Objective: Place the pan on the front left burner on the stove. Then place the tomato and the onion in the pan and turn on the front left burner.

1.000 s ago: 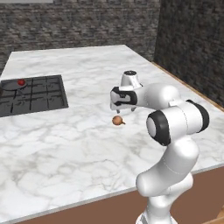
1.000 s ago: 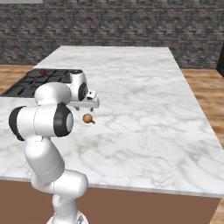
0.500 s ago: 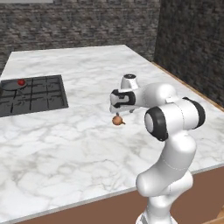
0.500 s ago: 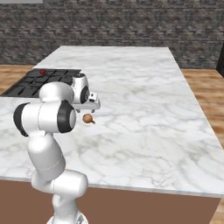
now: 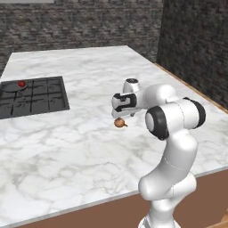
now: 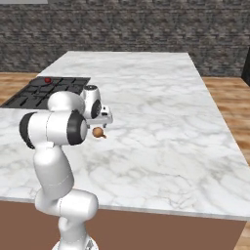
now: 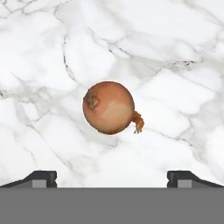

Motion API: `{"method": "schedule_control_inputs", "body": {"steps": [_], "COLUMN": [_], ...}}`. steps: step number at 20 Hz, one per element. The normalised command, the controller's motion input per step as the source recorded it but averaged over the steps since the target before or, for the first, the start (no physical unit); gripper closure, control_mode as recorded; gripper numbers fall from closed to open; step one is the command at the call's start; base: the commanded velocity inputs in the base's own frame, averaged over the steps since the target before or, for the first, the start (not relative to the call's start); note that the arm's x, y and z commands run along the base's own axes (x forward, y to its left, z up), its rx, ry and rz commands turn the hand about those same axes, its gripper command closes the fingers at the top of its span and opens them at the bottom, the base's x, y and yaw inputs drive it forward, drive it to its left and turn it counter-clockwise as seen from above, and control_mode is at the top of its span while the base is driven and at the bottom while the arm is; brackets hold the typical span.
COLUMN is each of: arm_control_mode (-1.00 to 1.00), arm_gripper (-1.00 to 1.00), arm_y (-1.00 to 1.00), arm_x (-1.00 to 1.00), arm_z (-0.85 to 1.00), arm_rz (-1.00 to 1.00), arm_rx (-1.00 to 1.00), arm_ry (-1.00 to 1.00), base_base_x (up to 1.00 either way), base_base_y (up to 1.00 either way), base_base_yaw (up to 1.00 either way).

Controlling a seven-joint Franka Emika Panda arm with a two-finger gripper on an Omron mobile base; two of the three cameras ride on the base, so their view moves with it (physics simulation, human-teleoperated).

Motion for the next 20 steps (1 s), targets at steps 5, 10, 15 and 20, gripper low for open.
{"method": "schedule_control_inputs", "body": {"steps": [5,10,15,20], "arm_control_mode": [-1.00,-1.00,-1.00,-1.00], "arm_gripper": [-1.00,-1.00,-1.00,-1.00], "arm_y": [0.05,0.05,0.04,0.05], "arm_x": [0.22,0.18,0.20,0.24], "arm_z": [-0.14,-0.17,-0.20,-0.25], "arm_rz": [0.08,0.08,0.08,0.07], "arm_rx": [0.00,0.00,0.00,0.00], "arm_ry": [0.00,0.00,0.00,0.01], "base_base_x": [0.00,0.00,0.00,0.00], "base_base_y": [0.00,0.00,0.00,0.00], "base_base_yaw": [0.00,0.00,0.00,0.00]}}
